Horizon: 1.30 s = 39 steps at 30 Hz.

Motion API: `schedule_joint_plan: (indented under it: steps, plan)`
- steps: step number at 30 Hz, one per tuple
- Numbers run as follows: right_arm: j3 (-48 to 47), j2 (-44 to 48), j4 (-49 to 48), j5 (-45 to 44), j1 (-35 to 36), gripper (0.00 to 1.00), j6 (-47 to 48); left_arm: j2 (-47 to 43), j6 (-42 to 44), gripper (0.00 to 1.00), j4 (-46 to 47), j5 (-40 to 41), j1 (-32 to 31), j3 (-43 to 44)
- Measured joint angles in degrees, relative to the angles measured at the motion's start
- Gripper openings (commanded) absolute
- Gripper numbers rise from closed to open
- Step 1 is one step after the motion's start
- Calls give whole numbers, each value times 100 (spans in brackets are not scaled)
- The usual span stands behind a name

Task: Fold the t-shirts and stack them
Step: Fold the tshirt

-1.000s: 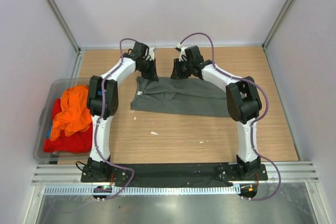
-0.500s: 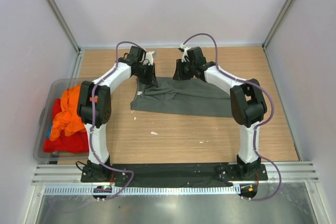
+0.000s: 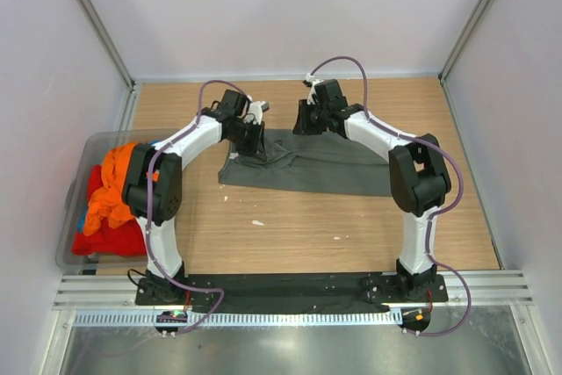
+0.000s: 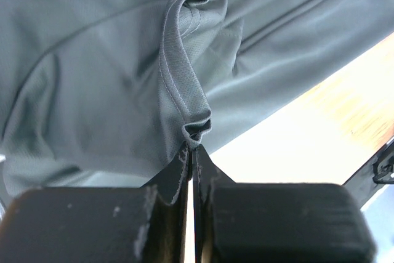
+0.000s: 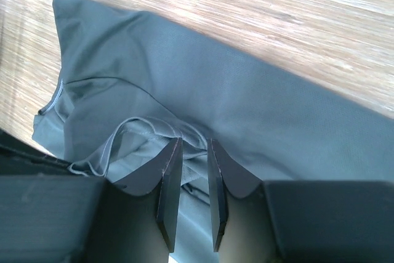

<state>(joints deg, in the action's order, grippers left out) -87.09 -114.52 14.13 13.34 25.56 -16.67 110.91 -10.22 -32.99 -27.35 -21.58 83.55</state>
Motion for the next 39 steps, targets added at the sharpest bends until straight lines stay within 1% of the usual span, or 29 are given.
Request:
schedule_joint_plan:
  steps: [6,8,10,12,13,18,23,28,34,39]
  plan:
    - [90,168,168,-79,0,29,-68,-210,31,3,-35,249,-136,-278]
    - [118,214,184,-127,0,29,-118,-262,39,7,-61,409,-190,-417]
    - [155,254,256,-177,0,29,-192,-328,46,18,-98,581,-243,-562]
    - [160,254,328,-190,0,29,-304,-404,50,20,-162,752,-295,-667]
    - [170,254,376,-190,0,29,-374,-450,46,24,-164,817,-319,-713]
    - [225,254,485,-387,129,29,-710,-863,-57,29,-94,933,-393,-1060]
    - [225,254,568,-881,616,30,-1200,-1279,-422,30,28,1029,-391,-1276]
    - [225,254,793,-1611,1062,30,-2009,-1355,-935,32,153,1285,-389,-1274]
    - [225,254,887,-2184,1097,30,-2844,-1226,-1650,33,105,1836,-339,-1139]
    - [223,251,896,-2417,1108,30,-3069,-787,-2055,33,70,1919,-166,-811]
